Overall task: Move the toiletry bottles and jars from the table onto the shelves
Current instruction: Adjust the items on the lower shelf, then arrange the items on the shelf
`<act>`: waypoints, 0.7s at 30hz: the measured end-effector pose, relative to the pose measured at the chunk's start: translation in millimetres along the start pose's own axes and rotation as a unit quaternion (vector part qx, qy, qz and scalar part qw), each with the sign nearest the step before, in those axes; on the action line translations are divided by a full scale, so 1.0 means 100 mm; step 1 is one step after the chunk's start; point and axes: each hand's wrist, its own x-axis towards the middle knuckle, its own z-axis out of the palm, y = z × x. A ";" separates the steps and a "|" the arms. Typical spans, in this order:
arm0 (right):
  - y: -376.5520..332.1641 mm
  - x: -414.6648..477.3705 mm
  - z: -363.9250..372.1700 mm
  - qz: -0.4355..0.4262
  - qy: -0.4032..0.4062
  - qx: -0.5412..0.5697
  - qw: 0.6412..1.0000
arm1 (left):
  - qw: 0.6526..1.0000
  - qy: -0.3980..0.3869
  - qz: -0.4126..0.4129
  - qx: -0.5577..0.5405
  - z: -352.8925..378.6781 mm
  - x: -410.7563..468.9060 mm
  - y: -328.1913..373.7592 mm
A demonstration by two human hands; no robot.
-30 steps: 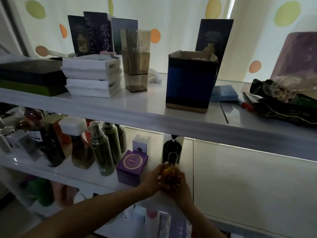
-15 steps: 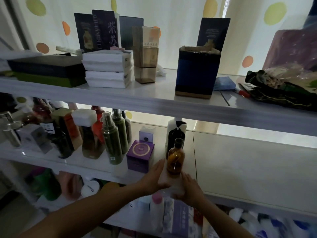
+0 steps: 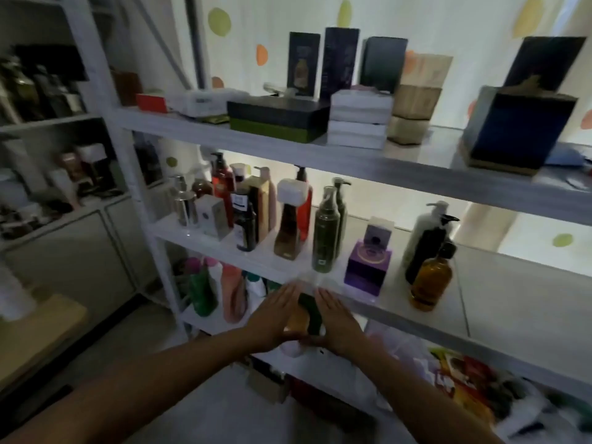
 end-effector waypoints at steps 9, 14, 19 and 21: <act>-2.23 1.14 0.39 -0.280 -0.103 -0.040 0.954 | 0.964 0.075 -0.240 0.089 -0.83 -2.18 -1.43; -3.44 1.54 0.61 -0.417 -0.129 -0.036 0.899 | 0.921 0.102 -0.360 0.108 -1.21 -3.26 -1.94; -4.35 1.91 0.97 -0.463 -0.155 -0.025 0.872 | 0.859 0.130 -0.485 0.101 -1.38 -3.90 -2.33; -4.62 2.10 1.12 -0.478 -0.177 -0.024 0.860 | 0.841 0.136 -0.516 0.090 -1.42 -4.02 -2.50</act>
